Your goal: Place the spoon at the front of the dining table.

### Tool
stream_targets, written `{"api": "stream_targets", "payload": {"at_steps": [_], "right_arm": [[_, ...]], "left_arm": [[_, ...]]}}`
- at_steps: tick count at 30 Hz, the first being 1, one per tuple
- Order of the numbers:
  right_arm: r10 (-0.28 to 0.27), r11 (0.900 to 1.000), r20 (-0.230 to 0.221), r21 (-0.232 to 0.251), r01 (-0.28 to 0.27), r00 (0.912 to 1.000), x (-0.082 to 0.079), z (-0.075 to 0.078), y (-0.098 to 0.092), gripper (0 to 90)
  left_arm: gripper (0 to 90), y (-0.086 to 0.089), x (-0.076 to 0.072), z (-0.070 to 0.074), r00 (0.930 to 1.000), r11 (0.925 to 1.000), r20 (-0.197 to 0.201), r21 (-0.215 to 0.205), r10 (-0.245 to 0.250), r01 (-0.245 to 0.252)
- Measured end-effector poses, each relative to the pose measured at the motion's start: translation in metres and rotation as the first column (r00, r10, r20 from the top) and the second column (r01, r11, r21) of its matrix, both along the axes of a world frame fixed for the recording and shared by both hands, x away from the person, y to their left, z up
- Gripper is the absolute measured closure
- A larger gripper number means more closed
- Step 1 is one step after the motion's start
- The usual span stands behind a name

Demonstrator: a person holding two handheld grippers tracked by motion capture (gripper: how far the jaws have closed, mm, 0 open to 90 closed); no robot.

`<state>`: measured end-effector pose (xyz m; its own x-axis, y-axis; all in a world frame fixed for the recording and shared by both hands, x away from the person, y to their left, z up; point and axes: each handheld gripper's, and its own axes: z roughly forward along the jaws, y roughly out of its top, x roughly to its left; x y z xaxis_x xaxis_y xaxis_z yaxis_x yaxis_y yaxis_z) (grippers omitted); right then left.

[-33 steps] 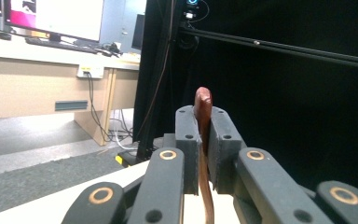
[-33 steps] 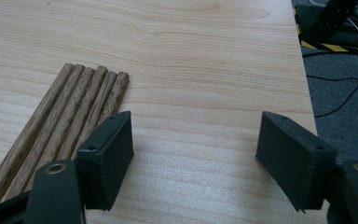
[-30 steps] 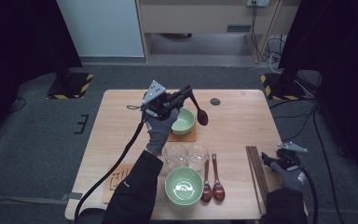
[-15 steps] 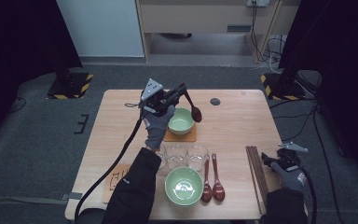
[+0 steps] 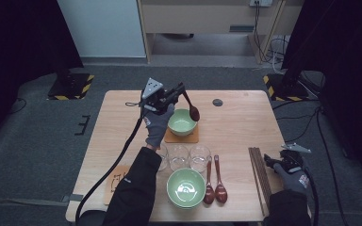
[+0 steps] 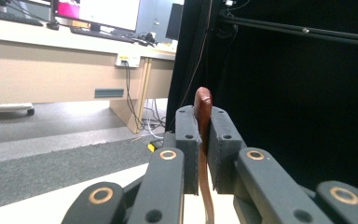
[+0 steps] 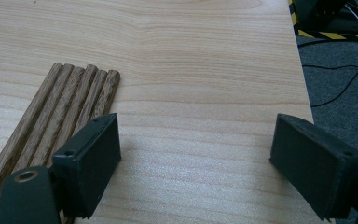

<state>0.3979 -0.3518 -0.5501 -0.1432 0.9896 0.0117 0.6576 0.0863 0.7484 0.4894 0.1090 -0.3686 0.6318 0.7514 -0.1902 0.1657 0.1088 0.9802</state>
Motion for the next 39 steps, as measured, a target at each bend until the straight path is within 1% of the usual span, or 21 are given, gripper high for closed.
{"api": "stream_targets", "payload": {"at_steps": [2, 3, 11, 18, 20, 23, 31, 39], "right_arm": [[-0.004, 1.000, -0.001, -0.001, 0.004, 1.0000, 0.000, 0.000, 0.000, 15.1], [-0.007, 1.000, -0.002, -0.002, 0.007, 1.0000, 0.000, 0.000, 0.000, 14.8], [-0.015, 1.000, -0.005, 0.004, 0.015, 0.9999, 0.000, 0.000, 0.000, 13.4], [-0.022, 1.000, -0.012, 0.002, 0.022, 0.9997, 0.001, 0.000, 0.000, 10.1], [-0.022, 1.000, -0.012, 0.002, 0.023, 0.9997, 0.001, 0.000, 0.000, 10.0], [-0.023, 1.000, -0.012, 0.002, 0.023, 0.9997, 0.001, 0.000, 0.000, 10.0], [-0.019, 1.000, -0.015, 0.001, 0.019, 0.9997, 0.001, -0.001, 0.000, 8.7], [-0.016, 1.000, -0.019, 0.002, 0.016, 0.9997, 0.002, -0.001, 0.000, 7.5]], "left_arm": [[83.8, 0.000, 0.002, -0.002, 1.0000, 1.0000, -0.009, 0.000, 0.001, -0.001], [83.7, 0.001, 0.003, -0.002, 1.0000, 0.9999, -0.004, 0.008, 0.008, -0.008], [83.7, 0.001, 0.008, -0.009, 0.9997, 0.9995, -0.014, 0.025, 0.021, -0.021], [83.8, 0.013, 0.015, -0.020, 0.9979, 0.9983, -0.038, 0.030, 0.051, -0.050], [83.7, 0.016, 0.017, -0.023, 0.9969, 0.9974, -0.048, 0.039, 0.062, -0.060], [83.8, 0.019, 0.020, -0.028, 0.9961, 0.9970, -0.053, 0.035, 0.071, -0.069], [83.7, 0.026, 0.024, -0.040, 0.9927, 0.9951, -0.080, 0.049, 0.090, -0.086], [83.7, 0.020, 0.028, -0.051, 0.9921, 0.9919, -0.091, 0.101, 0.086, -0.077]]}}
